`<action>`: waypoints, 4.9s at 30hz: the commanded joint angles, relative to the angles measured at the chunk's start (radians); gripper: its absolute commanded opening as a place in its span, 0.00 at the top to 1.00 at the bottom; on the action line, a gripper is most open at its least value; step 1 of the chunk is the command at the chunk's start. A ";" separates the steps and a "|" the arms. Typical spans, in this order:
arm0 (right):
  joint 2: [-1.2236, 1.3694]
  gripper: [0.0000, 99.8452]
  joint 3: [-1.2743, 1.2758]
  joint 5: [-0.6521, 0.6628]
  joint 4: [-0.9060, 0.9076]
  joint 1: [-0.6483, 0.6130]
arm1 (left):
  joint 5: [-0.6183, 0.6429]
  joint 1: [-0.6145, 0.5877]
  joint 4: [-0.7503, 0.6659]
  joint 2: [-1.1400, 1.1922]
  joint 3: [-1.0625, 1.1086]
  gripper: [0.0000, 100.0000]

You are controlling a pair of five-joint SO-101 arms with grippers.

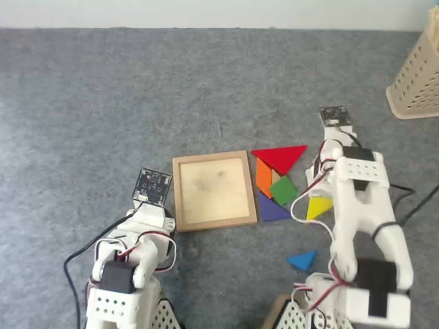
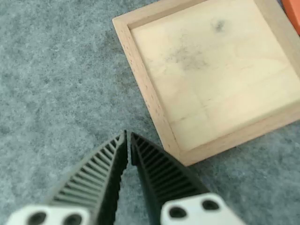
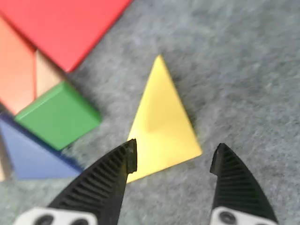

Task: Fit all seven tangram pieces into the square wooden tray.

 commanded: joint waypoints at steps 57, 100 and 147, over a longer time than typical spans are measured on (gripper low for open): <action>0.268 0.73 -0.129 -0.094 0.007 -0.116 | 0.008 0.006 0.006 -0.021 -0.019 0.99; 0.496 0.70 -0.453 0.025 0.134 -0.134 | 0.008 0.008 0.006 -0.021 -0.019 0.99; -0.039 0.71 -0.149 -0.064 0.151 -0.124 | 0.008 0.008 0.006 -0.021 -0.019 0.99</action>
